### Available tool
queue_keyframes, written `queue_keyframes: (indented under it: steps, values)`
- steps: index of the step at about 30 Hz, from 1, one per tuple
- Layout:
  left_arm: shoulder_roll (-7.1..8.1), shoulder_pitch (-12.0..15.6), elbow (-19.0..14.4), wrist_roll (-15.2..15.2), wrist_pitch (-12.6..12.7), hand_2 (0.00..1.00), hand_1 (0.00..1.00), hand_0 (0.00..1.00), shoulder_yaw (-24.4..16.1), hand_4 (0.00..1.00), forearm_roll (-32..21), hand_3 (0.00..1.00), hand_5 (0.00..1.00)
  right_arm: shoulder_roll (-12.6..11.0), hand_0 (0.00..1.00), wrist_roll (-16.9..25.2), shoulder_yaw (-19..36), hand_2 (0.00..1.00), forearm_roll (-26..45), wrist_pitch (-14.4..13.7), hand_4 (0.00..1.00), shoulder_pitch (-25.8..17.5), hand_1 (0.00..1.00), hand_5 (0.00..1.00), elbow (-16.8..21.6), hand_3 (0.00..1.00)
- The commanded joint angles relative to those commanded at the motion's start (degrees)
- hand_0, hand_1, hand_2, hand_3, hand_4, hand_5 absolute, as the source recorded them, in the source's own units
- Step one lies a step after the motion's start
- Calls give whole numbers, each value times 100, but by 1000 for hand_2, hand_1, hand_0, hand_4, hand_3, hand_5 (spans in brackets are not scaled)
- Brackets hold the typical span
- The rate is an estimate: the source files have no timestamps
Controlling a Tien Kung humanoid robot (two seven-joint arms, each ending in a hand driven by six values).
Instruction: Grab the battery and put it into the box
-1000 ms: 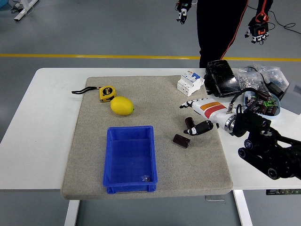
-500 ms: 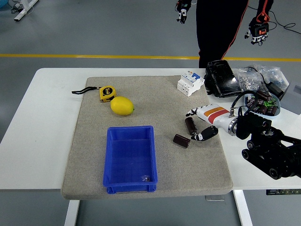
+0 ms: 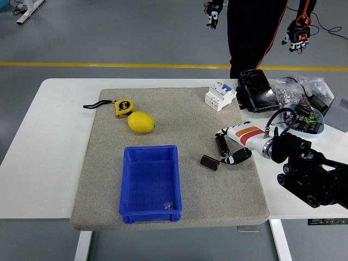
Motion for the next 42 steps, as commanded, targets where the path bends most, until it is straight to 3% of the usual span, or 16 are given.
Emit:
queue_keyframes:
  steps: [1,6,7,18,19,24,25,42]
  values:
    - [-2,-1,-1,0,2,645,595,596,1,636,-1,584,591,-1,697,8,-6,776,-1,9,837,2,719,411,-15,732]
    - [-7,0,-5,2,-3,645,595,596,2,636,6,584,591,-3,697,31,-25,776,-3,47,837,0,719,411,-55,732]
    - [-8,0,-6,3,-5,644,601,604,2,636,9,584,591,-5,650,30,-29,755,-6,55,821,0,689,411,-58,675]
    - [-9,20,-8,0,-7,645,601,605,-4,635,26,584,589,-74,642,-34,-29,752,-141,256,812,20,687,410,-46,660]
    - [-6,21,-9,-1,-8,645,601,606,-2,637,25,584,589,-79,671,-54,-15,771,-175,301,826,29,705,396,-34,730]
    - [0,35,-5,-2,-13,645,601,606,-2,637,34,584,589,-97,671,-88,20,771,-293,416,826,55,705,396,17,730]
    - [0,37,-5,-2,-15,645,600,602,-4,636,39,584,588,-101,695,-87,20,797,-310,439,840,61,730,389,23,803]
    - [5,33,-3,-25,1,647,603,601,27,637,-14,584,588,-156,718,-68,-119,808,-622,716,848,212,743,385,112,852]
